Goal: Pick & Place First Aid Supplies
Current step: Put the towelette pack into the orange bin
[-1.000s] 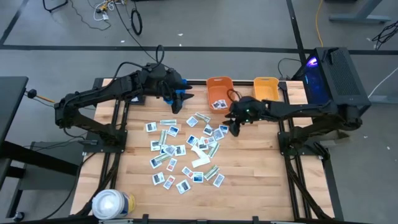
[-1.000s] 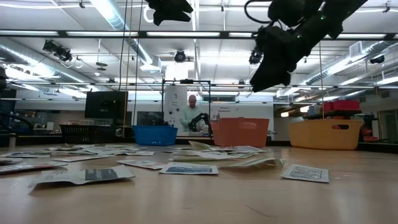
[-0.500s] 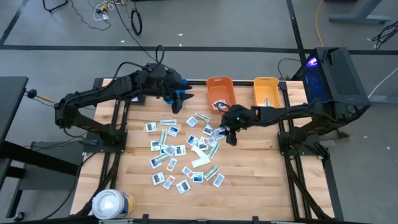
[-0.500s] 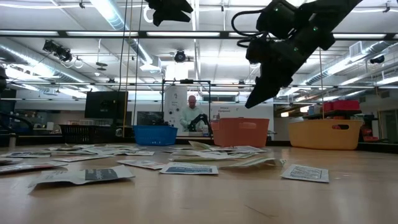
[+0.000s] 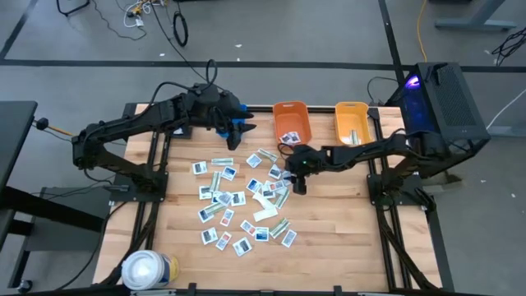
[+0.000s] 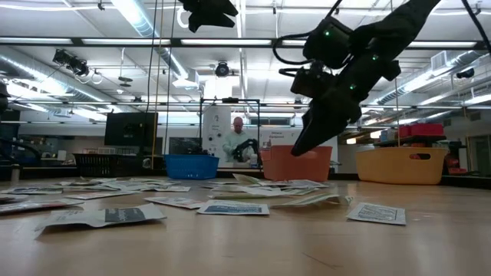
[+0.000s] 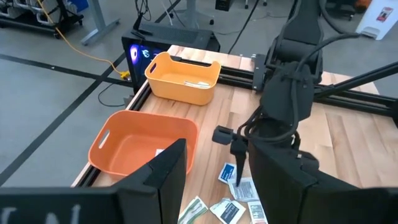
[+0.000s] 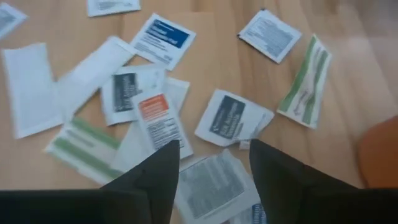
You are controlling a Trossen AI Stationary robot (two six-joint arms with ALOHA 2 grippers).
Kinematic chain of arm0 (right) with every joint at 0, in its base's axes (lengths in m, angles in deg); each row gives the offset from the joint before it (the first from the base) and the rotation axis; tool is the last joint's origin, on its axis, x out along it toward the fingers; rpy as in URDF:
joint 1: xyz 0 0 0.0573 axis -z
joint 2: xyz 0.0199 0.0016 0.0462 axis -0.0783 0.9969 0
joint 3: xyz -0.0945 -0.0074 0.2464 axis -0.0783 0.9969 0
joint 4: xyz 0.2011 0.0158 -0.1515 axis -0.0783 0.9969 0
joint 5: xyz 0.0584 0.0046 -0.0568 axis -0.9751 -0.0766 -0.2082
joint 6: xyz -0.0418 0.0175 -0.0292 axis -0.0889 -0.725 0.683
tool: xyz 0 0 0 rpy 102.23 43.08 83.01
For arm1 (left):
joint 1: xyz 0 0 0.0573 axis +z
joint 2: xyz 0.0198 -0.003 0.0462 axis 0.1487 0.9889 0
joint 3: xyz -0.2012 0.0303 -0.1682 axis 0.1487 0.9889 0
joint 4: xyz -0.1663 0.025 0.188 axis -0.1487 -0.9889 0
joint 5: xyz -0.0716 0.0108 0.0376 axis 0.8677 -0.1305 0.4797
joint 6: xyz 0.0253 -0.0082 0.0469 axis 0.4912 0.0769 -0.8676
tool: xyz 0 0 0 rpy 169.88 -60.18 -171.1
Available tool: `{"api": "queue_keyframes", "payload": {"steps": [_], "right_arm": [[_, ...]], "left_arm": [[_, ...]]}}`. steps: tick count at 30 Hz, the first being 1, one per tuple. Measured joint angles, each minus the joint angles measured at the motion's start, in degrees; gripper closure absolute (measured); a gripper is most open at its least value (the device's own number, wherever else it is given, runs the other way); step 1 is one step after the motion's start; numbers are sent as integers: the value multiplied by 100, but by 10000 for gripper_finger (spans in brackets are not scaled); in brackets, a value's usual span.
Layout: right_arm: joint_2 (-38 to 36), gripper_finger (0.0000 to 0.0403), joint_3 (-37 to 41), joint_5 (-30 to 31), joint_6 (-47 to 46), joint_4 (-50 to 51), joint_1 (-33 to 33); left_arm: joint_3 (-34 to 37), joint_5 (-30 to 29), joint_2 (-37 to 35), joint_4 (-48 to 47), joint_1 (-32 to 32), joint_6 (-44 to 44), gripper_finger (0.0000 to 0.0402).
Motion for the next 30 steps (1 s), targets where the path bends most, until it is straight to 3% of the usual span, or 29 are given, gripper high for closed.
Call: {"api": "queue_keyframes", "payload": {"steps": [12, 16, 21, 30], "right_arm": [[466, 161, 0, 195, -241, -96, 189], [500, 161, 1, 151, -450, -76, 365], [500, 169, 0, -403, -340, -67, 513], [524, 176, 0, -450, -173, -32, 522]], "left_arm": [[0, -2, 0, -22, 0, 2, 225], [0, -2, 0, -20, 0, 2, 225], [0, -2, 0, -20, 2, 2, 225], [0, -2, 0, -18, 1, 0, 225]]}}
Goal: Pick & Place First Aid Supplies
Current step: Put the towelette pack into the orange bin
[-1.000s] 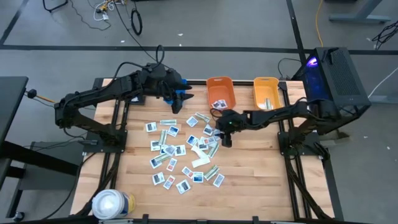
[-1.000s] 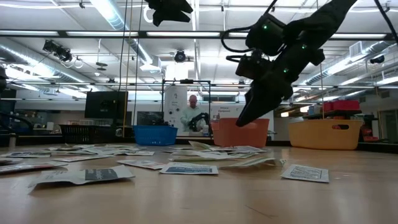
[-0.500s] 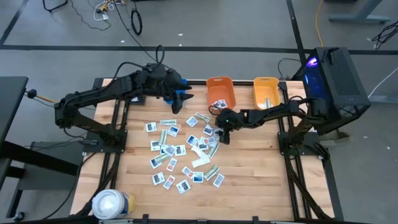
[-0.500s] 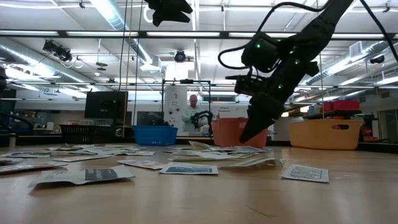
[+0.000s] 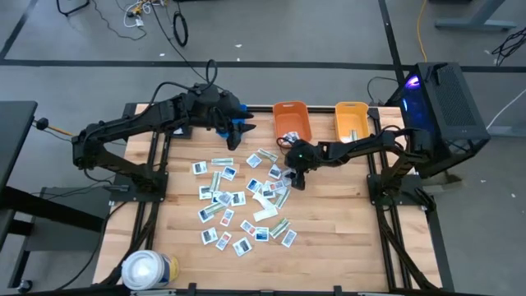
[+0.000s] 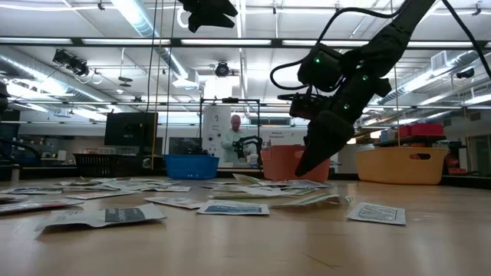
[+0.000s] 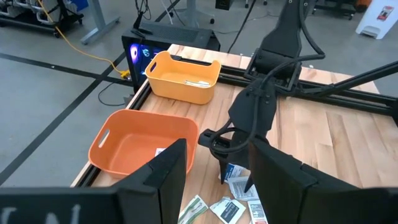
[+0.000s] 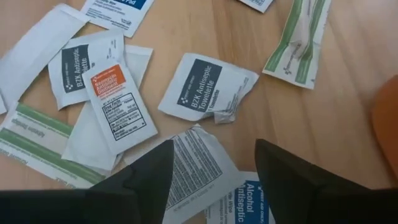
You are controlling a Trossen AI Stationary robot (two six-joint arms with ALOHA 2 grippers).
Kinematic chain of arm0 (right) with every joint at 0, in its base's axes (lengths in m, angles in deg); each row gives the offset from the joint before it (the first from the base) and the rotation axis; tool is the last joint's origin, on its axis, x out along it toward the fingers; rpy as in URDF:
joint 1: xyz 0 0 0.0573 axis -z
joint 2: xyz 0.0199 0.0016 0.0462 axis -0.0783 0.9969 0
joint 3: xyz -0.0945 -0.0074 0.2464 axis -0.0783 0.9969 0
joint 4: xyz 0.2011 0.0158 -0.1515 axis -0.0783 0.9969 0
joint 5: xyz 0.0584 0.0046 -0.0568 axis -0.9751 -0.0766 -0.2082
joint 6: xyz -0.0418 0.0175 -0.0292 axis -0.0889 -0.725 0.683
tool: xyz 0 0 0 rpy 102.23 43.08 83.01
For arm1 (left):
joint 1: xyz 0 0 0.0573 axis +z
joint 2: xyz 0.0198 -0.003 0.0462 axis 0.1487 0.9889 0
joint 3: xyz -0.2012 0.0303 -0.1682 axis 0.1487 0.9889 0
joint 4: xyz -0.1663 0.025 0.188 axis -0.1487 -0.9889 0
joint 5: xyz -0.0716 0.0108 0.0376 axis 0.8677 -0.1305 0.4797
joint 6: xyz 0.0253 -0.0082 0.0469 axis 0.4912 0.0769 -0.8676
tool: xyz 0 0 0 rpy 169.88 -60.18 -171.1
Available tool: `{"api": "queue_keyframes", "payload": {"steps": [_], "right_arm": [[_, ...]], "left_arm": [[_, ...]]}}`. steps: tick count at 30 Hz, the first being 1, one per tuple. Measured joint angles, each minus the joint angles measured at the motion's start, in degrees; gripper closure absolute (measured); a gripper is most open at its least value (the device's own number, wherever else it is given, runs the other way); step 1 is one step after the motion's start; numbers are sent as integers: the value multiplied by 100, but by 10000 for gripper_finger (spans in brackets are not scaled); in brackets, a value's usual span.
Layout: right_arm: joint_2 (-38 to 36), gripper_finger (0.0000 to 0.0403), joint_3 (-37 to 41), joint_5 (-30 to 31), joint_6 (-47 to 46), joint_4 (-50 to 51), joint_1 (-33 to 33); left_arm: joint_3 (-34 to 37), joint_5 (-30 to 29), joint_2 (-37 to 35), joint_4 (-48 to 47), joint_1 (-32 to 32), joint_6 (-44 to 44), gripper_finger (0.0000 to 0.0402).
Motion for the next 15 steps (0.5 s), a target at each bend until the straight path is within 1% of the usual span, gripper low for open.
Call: {"api": "queue_keyframes", "payload": {"steps": [10, 15], "right_arm": [[258, 176, -4, -36, 40, 73, 42], [258, 178, -4, -52, 43, 91, 44]], "left_arm": [[0, -2, 0, 2, 1, -3, 225], [0, 0, 0, 0, 1, -6, 225]]}}
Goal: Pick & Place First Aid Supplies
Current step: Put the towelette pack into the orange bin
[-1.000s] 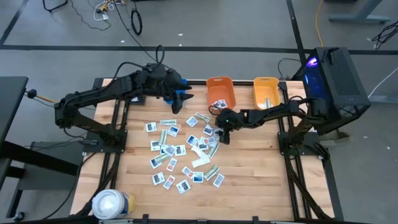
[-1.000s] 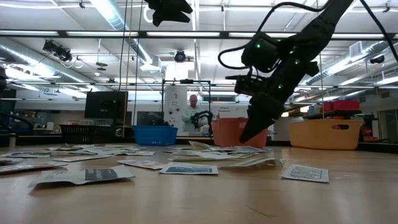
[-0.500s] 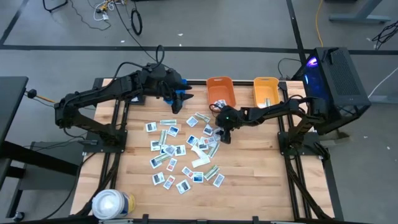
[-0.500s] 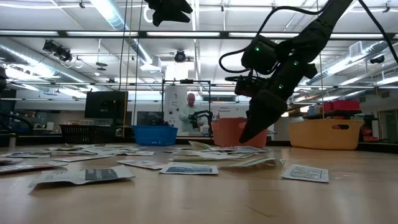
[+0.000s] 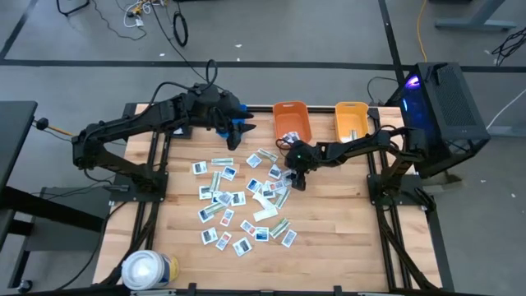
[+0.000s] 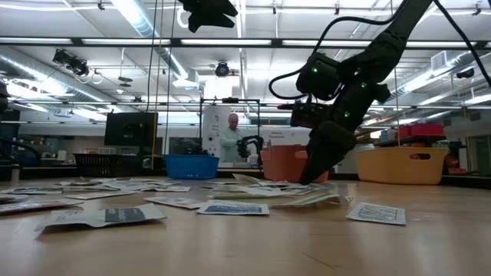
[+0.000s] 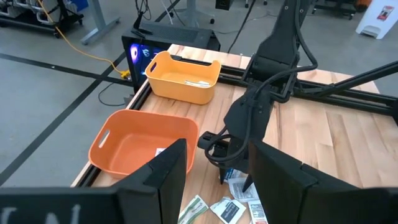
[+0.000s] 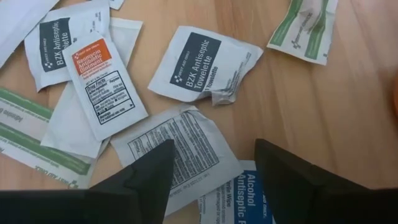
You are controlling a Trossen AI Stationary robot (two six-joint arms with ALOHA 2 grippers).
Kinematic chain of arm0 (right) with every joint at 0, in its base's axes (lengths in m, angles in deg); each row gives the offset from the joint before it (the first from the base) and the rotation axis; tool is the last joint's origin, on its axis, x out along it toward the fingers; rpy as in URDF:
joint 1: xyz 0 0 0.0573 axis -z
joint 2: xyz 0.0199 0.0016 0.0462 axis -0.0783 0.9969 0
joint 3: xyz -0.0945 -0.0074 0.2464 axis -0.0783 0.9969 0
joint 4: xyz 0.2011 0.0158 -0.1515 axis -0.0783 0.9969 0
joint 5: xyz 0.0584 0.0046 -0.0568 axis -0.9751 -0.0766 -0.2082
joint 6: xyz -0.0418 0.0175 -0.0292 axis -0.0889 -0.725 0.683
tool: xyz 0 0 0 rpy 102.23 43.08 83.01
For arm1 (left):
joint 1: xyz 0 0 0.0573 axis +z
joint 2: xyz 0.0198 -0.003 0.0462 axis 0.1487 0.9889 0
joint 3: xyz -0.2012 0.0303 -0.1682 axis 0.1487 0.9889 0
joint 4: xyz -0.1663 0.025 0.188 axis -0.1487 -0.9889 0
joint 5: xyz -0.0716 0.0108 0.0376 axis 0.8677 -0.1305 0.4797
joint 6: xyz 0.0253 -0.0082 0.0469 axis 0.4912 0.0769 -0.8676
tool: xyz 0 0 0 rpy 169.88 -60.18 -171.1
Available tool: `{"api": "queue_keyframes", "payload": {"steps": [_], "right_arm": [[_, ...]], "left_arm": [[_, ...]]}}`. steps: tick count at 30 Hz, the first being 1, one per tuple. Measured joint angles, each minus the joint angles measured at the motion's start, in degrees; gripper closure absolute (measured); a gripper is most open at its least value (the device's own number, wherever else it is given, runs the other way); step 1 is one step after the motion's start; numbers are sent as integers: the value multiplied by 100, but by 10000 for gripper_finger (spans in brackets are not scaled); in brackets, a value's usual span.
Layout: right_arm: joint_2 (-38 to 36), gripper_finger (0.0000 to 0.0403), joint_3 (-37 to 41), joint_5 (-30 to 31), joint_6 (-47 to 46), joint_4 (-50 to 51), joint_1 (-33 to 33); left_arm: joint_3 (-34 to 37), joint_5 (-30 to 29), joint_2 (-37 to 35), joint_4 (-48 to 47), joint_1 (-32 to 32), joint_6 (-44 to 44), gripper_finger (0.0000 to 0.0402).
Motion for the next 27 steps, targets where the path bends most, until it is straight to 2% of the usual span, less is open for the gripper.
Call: {"api": "queue_keyframes", "payload": {"steps": [5, 15, 22, 27], "right_arm": [[0, 206, -2, 3, 1, 40, 0], [0, 323, -2, -7, -32, 44, -2], [0, 390, -2, 4, -36, 47, 0], [0, 400, -2, 5, -32, 57, -2]], "left_arm": [[0, -2, 0, 2, 0, -5, 225], [2, -2, 0, 2, 0, -12, 225], [0, -2, 0, 2, 0, -12, 225], [1, -2, 0, 2, 0, -12, 225]]}}
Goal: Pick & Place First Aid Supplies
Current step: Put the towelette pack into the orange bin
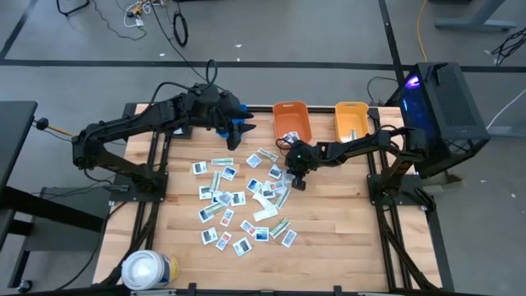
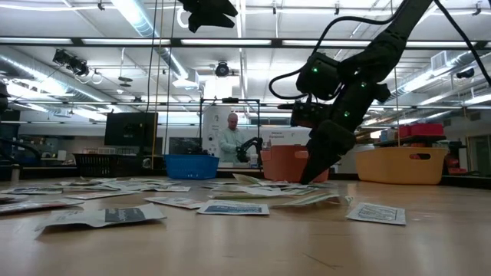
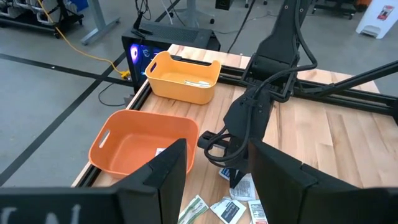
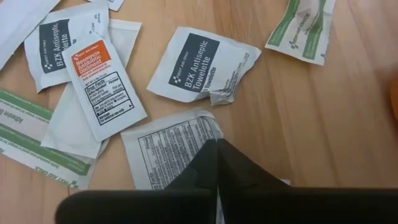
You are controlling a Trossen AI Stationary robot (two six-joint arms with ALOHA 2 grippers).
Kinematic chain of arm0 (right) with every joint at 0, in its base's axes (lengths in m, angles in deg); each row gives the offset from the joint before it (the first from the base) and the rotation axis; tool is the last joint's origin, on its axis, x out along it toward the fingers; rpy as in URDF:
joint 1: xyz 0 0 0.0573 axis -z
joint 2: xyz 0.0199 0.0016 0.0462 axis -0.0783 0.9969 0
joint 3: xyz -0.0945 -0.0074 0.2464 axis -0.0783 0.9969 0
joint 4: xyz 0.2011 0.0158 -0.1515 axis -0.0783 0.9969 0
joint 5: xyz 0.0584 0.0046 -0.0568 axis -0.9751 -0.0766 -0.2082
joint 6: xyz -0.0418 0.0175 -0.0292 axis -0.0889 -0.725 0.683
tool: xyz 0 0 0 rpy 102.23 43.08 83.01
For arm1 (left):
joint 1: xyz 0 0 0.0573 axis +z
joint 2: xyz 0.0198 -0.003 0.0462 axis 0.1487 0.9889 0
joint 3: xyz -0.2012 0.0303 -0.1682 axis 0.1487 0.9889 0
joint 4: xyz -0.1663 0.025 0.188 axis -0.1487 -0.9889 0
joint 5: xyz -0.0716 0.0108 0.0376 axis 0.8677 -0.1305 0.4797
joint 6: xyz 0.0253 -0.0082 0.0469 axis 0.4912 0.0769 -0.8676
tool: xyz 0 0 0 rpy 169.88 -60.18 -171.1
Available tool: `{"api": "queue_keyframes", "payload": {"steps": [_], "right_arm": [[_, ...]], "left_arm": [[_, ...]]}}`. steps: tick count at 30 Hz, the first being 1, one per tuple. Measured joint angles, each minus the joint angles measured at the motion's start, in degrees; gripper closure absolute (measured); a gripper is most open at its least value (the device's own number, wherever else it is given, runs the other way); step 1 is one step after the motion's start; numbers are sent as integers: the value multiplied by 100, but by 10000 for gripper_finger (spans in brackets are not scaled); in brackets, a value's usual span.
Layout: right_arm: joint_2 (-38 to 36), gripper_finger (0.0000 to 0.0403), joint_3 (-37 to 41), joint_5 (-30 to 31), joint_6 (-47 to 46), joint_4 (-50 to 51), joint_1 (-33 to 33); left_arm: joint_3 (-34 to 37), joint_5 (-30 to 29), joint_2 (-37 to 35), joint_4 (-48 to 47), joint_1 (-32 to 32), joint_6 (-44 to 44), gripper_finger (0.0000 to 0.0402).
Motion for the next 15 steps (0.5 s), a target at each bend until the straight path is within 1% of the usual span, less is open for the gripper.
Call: {"api": "queue_keyframes", "payload": {"steps": [7, 15], "right_arm": [[-153, 401, 19, 191, -343, 104, -9], [-782, 402, 22, 360, -486, 136, -7]], "left_arm": [[-1, 0, 0, 0, 0, 2, 225], [0, -2, 0, 4, -1, 2, 225]]}}
